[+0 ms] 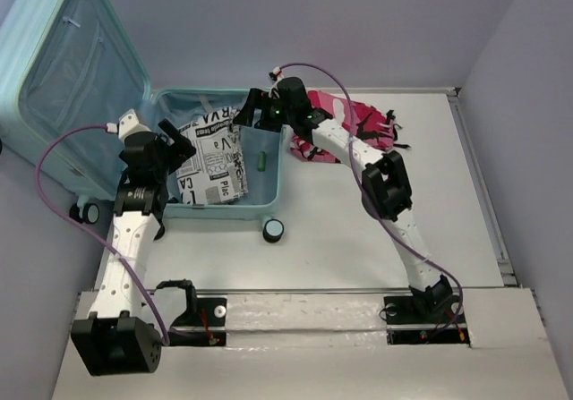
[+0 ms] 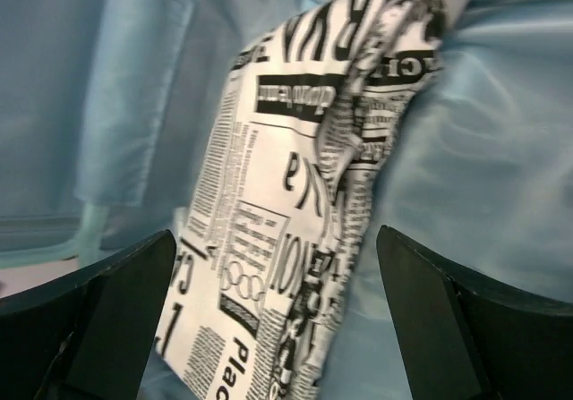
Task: Pack the luggage
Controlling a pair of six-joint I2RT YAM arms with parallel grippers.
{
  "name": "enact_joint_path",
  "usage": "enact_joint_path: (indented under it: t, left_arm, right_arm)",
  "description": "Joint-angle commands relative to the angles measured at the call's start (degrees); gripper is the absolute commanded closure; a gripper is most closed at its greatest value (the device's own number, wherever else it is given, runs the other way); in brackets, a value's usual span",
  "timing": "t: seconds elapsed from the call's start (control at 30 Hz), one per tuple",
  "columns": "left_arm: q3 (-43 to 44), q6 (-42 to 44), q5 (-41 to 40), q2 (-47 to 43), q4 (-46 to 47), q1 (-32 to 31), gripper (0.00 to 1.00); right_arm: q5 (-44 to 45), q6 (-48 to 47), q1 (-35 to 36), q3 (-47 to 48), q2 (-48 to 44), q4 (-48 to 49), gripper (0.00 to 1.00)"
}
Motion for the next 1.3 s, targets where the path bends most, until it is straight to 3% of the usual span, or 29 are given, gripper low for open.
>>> enact_joint_path:
  t: [0.0, 0.27, 0.47, 0.57, 0.73, 0.83, 1.07, 1.13, 1.17, 1.23, 1.27]
  left_arm:
    - [5.8, 2.1, -3.1, -3.7, -0.3, 0.1, 0.01]
    - [5.3, 1.1, 8.8, -7.0, 2.9, -1.9, 0.01]
    - [4.0, 6.3, 11.6, -10.9, 1.3, -7.6, 0.01]
    - [0.9, 8.8, 15.2, -15.1, 0.9, -9.4, 0.01]
    - [-2.7, 9.2, 18.6, -20.1, 2.4, -10.6, 0.01]
    - [-3.7, 9.5, 18.3, -23.2, 3.5, -11.0, 0.01]
    - [-4.6, 10.3, 17.9, -19.7, 4.3, -14.1, 0.01]
    - [-4.4, 10.2, 18.2, -19.3, 4.6, -14.2, 0.01]
    - [-4.2, 10.2, 18.4, -19.3, 4.5, -14.2, 0.01]
    - [-3.6, 9.9, 19.4, -18.8, 4.4, -14.4, 0.01]
    - [-3.5, 9.9, 19.4, -18.6, 4.3, -14.4, 0.01]
  right_arm:
    - [3.5, -9.1, -0.6, -0.6, -7.9, -5.1, 0.00]
    - [12.1, -16.2, -1.7, -16.5, -22.8, -2.7, 0.13]
    - [17.8, -20.1, -8.0, -27.7, -30.0, -2.4, 0.43]
    - [22.6, -22.3, -9.6, -29.4, -27.9, -3.6, 0.44]
    - [27.2, -24.9, -9.6, -23.9, -20.7, -7.4, 0.44]
    - [25.5, -24.4, -9.6, -21.0, -15.5, -8.0, 0.44]
    - [22.3, -25.0, -7.5, -16.0, -5.9, -10.6, 0.46]
    - [23.3, -24.6, -7.5, -17.2, -5.1, -11.0, 0.55]
    - [24.7, -24.4, -7.5, -18.3, -5.3, -11.0, 0.66]
    - [27.6, -23.5, -7.5, -23.4, -7.1, -10.9, 0.78]
    - [28.3, -23.1, -7.5, -25.6, -8.1, -10.7, 0.78]
